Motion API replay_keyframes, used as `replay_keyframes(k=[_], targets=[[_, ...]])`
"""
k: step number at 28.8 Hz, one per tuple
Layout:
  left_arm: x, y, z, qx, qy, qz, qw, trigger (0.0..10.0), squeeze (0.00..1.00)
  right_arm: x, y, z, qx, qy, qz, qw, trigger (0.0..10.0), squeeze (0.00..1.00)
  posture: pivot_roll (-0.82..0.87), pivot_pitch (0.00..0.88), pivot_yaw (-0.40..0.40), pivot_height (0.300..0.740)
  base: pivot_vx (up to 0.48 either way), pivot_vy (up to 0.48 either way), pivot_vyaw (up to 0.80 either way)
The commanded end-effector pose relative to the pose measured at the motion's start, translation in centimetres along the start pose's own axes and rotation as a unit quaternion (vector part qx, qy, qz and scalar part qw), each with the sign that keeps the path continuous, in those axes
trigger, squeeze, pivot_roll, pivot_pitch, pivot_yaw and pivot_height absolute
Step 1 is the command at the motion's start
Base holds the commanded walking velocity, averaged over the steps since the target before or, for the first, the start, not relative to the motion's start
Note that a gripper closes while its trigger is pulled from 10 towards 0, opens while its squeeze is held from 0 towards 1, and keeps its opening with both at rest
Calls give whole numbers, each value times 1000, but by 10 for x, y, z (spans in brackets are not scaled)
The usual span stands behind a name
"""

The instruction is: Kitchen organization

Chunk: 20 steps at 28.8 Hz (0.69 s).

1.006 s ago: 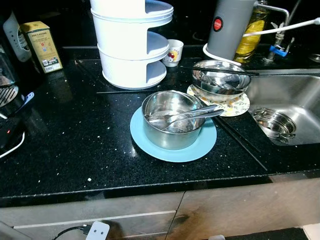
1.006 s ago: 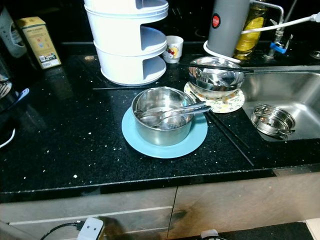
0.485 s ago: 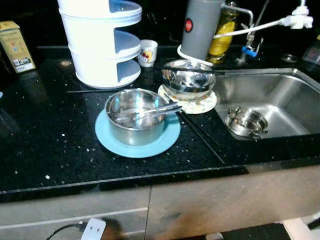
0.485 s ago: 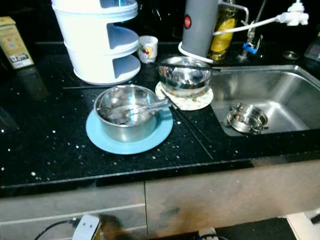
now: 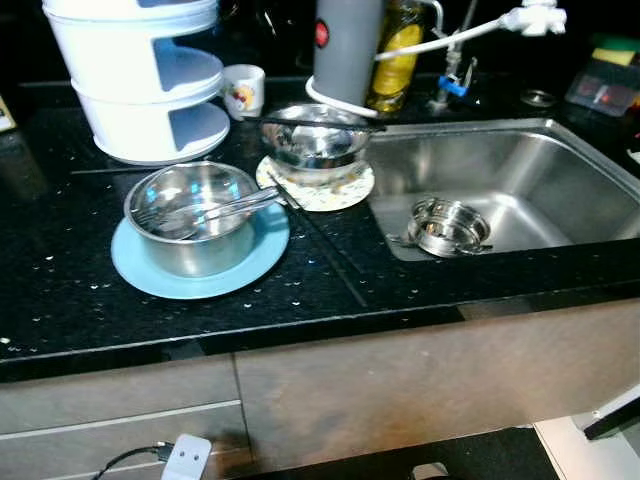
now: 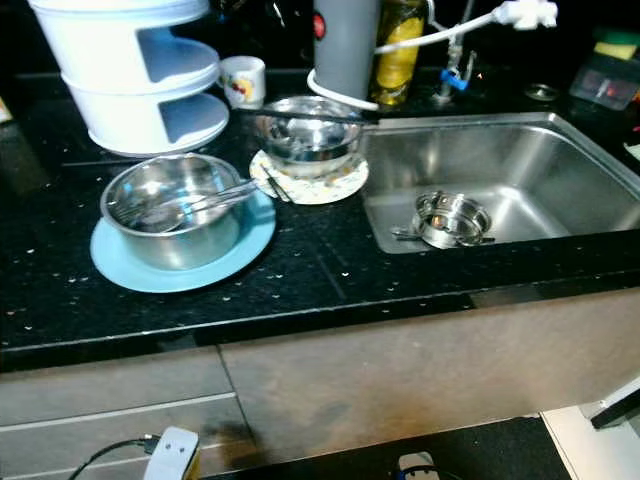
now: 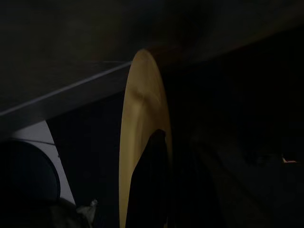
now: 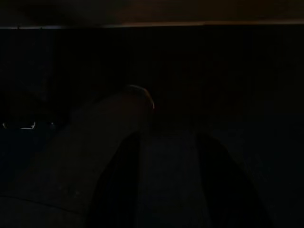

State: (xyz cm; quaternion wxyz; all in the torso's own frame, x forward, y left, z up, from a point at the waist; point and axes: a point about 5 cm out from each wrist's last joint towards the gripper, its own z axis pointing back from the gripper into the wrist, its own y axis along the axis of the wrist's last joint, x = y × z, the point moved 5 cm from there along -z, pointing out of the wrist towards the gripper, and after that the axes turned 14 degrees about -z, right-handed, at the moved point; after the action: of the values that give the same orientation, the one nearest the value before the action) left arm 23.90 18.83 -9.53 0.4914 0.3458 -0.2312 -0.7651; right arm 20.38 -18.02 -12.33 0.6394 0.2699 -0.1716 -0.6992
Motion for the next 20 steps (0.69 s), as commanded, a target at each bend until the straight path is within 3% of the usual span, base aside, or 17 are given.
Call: replay_keyframes(k=[1,20], targets=[[5,-7,2,-9,-8,-5,1000,10000,0,0,-18,2,-29,0,-2,1000,10000,0,-42,196,-39,740,0,-300,0],[5,-4,1,-6,-7,0,1000,10000,0,0,-18,3,-29,1,-1,1000,10000,0,-46,187,-38,740,0,-343,0]])
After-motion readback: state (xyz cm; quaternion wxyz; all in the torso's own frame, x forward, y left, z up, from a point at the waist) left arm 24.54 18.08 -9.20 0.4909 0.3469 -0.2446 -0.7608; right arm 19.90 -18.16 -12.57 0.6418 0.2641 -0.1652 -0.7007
